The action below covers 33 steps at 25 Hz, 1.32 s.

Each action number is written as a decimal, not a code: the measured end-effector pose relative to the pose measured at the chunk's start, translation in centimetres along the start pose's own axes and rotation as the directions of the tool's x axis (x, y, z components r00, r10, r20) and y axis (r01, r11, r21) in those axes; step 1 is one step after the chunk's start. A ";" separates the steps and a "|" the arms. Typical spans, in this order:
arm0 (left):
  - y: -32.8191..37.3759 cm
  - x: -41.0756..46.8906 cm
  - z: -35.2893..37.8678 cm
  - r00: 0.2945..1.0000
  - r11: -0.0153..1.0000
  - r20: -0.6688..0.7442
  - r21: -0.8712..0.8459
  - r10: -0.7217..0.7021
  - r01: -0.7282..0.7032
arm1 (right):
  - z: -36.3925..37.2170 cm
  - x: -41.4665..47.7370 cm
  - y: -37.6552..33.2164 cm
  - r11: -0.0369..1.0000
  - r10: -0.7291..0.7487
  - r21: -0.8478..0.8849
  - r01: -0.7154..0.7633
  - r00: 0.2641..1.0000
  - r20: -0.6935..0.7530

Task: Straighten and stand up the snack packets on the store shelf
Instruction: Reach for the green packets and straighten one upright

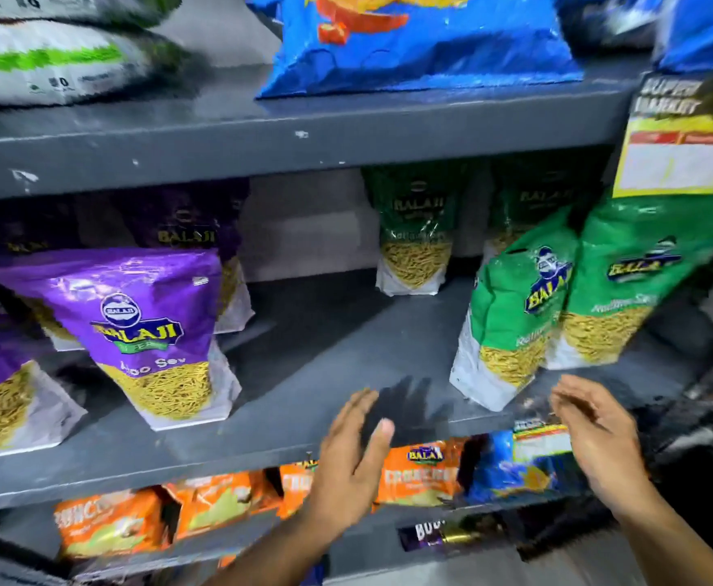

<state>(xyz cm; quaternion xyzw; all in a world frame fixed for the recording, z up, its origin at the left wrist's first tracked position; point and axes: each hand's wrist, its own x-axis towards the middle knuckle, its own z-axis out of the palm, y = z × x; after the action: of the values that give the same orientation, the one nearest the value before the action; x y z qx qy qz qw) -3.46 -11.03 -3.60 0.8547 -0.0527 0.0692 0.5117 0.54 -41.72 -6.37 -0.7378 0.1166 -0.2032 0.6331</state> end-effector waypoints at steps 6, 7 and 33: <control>7.0 2.2 12.5 0.990 0.968 0.069 -0.209 -0.127 0.139 | 0.1 3.2 0.1 0.999 0.024 -0.045 -0.018 0.991 0.130; 7.3 2.9 13.1 0.989 0.967 0.048 -0.207 -0.143 0.150 | 0.0 3.4 0.1 0.997 0.035 -0.071 -0.023 0.985 0.169; 1.0 10.7 3.8 0.993 0.891 0.120 -0.453 0.013 0.043 | 6.7 4.4 -2.5 0.993 0.016 -0.107 0.041 0.876 0.482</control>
<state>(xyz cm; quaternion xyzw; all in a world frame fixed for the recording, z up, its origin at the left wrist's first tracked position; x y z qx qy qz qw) 7.12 -15.06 -2.63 0.7144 -0.0911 -0.0002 0.6938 7.26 -37.22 -4.02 -0.8006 -0.0379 -0.0104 0.5979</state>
